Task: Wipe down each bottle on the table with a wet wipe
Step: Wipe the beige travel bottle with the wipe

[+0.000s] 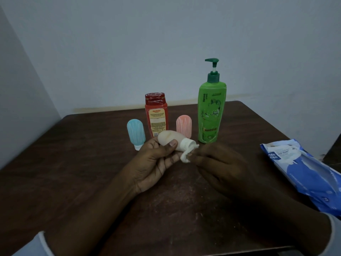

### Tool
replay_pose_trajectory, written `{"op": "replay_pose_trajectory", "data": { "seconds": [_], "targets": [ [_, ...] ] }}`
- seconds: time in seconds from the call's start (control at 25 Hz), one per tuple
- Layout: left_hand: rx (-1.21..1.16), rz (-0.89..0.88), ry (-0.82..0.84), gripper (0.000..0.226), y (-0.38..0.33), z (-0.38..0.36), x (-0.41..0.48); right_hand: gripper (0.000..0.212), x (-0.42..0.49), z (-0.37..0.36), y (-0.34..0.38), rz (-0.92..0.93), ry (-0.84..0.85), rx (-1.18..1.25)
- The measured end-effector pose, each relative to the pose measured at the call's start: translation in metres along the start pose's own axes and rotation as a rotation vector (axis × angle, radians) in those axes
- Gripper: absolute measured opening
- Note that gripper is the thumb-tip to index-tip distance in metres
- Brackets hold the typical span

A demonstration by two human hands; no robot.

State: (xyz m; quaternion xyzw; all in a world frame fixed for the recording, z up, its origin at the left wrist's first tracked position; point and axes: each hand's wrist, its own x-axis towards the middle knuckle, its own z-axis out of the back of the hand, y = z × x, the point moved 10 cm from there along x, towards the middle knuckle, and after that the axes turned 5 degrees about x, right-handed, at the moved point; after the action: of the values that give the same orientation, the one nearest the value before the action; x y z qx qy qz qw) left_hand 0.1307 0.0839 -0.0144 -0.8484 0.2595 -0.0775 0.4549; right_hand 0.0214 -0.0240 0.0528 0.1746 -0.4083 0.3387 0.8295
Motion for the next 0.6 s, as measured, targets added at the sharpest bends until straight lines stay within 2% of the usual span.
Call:
{"op": "replay_pose_trajectory", "data": {
  "seconds": [0.08,0.2,0.32,0.44,0.52,0.6],
  "targets": [
    [0.007,-0.002,-0.009,0.051,0.0,0.001,0.001,0.023,0.001,0.001,0.001,0.008,-0.011,-0.013],
    [-0.02,-0.015,-0.043,0.058,-0.002,0.008,0.006,0.024,0.002,0.0,-0.018,-0.101,-0.016,-0.031],
    [0.003,-0.051,-0.035,0.067,-0.007,0.009,0.007,0.023,-0.001,-0.01,-0.001,0.026,0.08,0.011],
    [0.154,-0.12,-0.021,0.065,-0.015,0.005,0.001,0.018,0.002,0.013,0.001,0.002,-0.046,0.017],
    [0.289,-0.166,-0.034,0.063,-0.021,0.005,-0.001,0.016,0.003,0.035,-0.014,-0.086,-0.177,-0.012],
    [0.444,-0.212,-0.051,0.063,-0.026,0.004,-0.003,0.015,0.0,0.052,-0.032,-0.229,-0.227,-0.004]
  ]
}}
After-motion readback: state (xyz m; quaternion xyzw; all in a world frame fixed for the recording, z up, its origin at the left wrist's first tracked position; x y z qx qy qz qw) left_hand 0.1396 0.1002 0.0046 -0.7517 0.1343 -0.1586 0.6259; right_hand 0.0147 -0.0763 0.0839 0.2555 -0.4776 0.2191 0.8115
